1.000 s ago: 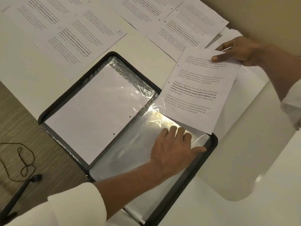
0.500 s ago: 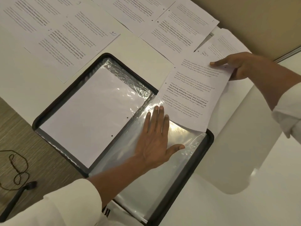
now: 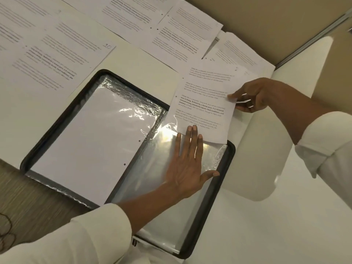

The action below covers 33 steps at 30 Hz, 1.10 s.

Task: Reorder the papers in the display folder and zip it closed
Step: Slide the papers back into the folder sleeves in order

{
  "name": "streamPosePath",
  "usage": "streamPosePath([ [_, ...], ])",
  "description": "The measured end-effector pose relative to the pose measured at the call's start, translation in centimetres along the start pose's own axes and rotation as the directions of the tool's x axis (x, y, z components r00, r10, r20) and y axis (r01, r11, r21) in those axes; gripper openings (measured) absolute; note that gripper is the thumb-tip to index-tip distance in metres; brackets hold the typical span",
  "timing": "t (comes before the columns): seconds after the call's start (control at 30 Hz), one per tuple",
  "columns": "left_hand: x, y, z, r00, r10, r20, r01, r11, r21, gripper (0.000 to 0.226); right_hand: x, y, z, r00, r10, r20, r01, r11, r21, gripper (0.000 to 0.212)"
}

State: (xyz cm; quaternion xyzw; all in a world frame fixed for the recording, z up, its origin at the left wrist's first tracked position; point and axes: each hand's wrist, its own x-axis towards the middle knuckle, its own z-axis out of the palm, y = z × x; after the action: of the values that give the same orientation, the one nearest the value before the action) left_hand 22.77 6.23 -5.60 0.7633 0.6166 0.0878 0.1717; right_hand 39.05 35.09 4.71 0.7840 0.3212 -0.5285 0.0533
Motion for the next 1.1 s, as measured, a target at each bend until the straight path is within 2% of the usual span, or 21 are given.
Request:
streamPosePath([
  [0.2,-0.1,0.4,0.8,0.998,0.031,0.061,-0.035,0.997,0.063,0.118,-0.9,2.0,1.1,0.999,0.029,0.026,-0.028,0.998,-0.052,0.023],
  [0.37,-0.4,1.0,1.1,0.991,0.099,0.084,-0.107,0.989,0.097,0.121,-0.9,2.7,2.1,0.998,0.03,0.047,-0.032,0.998,0.058,0.009],
  [0.63,-0.9,1.9,1.6,0.97,0.201,0.14,-0.219,0.968,0.126,0.119,-0.7,2.2,2.9,0.999,0.021,0.047,-0.026,0.993,0.113,0.019],
  [0.77,-1.0,1.7,1.1,0.967,0.237,0.097,-0.244,0.967,0.07,0.118,-0.6,1.9,3.2,0.999,0.032,0.04,-0.038,0.989,0.144,0.016],
  [0.87,-0.2,0.7,0.6,0.992,0.129,-0.01,-0.129,0.991,-0.029,0.112,-0.6,2.0,3.2,0.999,0.03,0.033,-0.035,0.981,0.189,0.013],
  [0.97,2.0,-1.8,-0.6,0.988,-0.038,-0.15,0.022,0.994,-0.107,0.082,-0.4,2.4,3.4,0.999,0.036,0.023,-0.04,0.975,0.216,0.012],
  [1.03,4.4,-4.4,-2.1,0.955,-0.169,-0.245,0.126,0.975,-0.182,0.058,-0.3,2.9,3.6,0.999,0.047,0.009,-0.048,0.972,0.229,0.011],
  [1.1,7.1,-7.2,-3.9,0.902,-0.266,-0.34,0.18,0.948,-0.264,0.045,-0.4,3.3,3.8,0.999,0.049,-0.007,-0.045,0.965,0.257,0.013],
])
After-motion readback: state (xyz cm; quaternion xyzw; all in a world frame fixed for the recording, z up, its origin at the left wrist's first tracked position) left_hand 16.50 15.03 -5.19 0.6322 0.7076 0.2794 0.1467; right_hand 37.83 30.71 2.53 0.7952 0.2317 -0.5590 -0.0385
